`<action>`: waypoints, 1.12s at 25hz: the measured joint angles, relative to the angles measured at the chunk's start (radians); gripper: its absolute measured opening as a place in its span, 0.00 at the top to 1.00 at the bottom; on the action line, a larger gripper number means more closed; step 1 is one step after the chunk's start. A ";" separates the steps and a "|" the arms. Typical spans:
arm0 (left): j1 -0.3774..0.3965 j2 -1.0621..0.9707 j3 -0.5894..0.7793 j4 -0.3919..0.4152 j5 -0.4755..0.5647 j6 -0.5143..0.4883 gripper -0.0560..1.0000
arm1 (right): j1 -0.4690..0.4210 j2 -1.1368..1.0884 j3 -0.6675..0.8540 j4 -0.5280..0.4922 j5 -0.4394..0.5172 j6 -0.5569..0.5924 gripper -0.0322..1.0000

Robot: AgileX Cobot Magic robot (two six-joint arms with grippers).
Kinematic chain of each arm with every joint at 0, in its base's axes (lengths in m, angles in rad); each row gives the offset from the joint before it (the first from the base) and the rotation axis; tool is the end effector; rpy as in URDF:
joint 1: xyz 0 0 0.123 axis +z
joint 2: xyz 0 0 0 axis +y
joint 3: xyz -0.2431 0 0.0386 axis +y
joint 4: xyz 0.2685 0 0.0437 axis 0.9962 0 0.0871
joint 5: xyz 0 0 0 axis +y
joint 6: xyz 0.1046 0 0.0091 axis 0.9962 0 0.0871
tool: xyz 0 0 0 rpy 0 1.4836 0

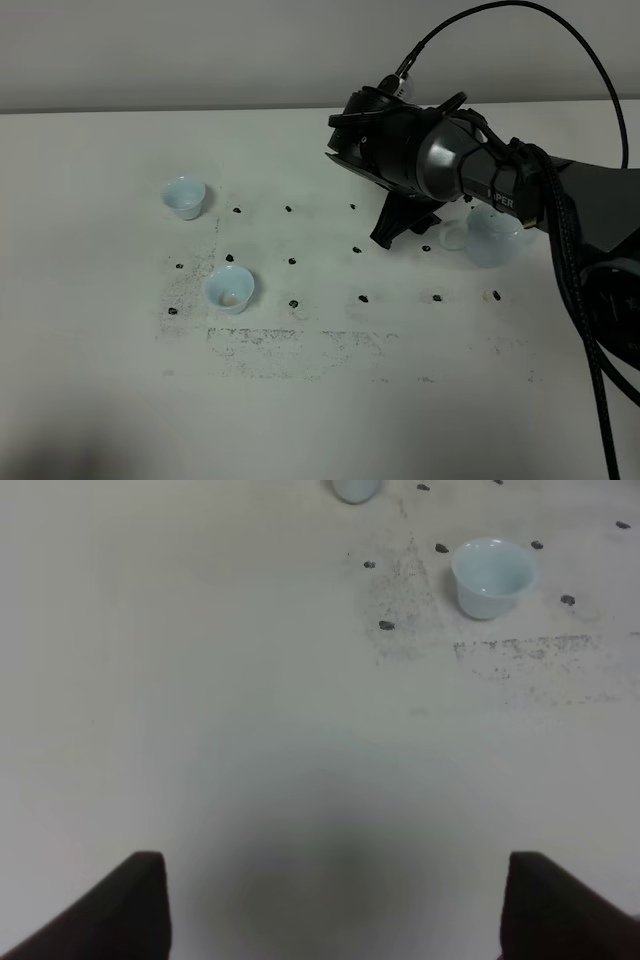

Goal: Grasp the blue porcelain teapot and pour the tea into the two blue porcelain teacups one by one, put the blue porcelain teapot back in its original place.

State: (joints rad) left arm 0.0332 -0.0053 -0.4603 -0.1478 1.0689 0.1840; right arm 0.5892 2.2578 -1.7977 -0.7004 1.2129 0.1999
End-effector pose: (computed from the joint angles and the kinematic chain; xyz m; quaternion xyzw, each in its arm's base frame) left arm 0.0682 -0.0113 0.2689 0.0668 0.8592 -0.0190 0.5069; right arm 0.4100 0.1978 0.1230 -0.3020 0.8978 -0.2985 0.1167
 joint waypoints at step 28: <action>0.000 0.000 0.000 0.000 0.000 0.000 0.33 | 0.004 0.017 0.000 -0.089 0.002 -0.026 0.49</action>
State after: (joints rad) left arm 0.0332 -0.0053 -0.4603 -0.1478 1.0689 0.1840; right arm 0.5931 2.2748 -1.7977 -0.7898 1.2146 0.1736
